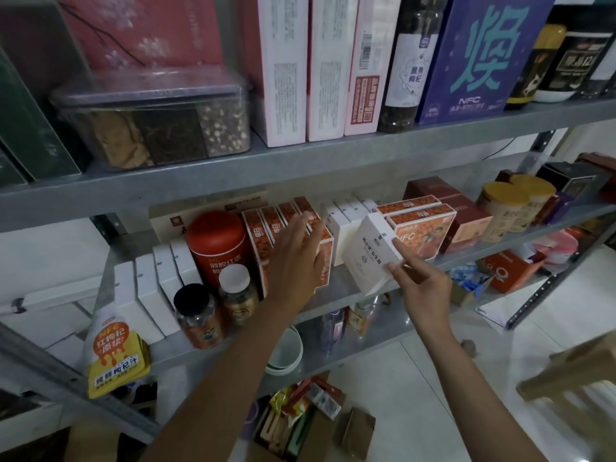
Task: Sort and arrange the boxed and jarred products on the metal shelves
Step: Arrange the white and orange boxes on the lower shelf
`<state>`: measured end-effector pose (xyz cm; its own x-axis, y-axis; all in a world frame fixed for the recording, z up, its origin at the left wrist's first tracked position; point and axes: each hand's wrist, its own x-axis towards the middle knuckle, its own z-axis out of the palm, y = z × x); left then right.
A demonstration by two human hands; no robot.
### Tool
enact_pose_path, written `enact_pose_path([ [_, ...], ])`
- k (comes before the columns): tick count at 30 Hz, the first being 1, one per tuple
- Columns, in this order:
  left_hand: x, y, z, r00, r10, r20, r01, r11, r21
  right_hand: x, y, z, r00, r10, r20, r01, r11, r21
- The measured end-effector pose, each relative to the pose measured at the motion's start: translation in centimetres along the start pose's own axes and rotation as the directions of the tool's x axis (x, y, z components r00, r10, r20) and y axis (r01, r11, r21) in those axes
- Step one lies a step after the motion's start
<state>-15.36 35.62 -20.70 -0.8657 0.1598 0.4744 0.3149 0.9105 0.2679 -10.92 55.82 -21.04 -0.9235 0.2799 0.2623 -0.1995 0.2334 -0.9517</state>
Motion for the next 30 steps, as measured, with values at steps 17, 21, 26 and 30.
enact_pose_path([
  [17,2.0,-3.1,3.7,0.958,0.031,0.285,-0.112,0.955,0.275,4.1,4.0,8.2,0.986,-0.111,0.121,0.145,0.934,-0.326],
  [21,1.8,-3.2,3.9,0.962,0.051,0.27,-0.133,0.945,0.299,4.4,5.6,8.9,0.946,-0.156,0.285,0.283,0.825,-0.488],
  [26,1.9,-3.0,3.9,0.96,0.058,0.274,-0.143,0.943,0.299,5.3,5.2,9.5,0.904,-0.358,0.235,0.413,0.587,-0.697],
  [30,1.9,-3.2,3.8,0.949,0.047,0.312,-0.148,0.94,0.307,6.5,4.3,10.2,0.837,-0.476,0.269,0.495,0.449,-0.744],
])
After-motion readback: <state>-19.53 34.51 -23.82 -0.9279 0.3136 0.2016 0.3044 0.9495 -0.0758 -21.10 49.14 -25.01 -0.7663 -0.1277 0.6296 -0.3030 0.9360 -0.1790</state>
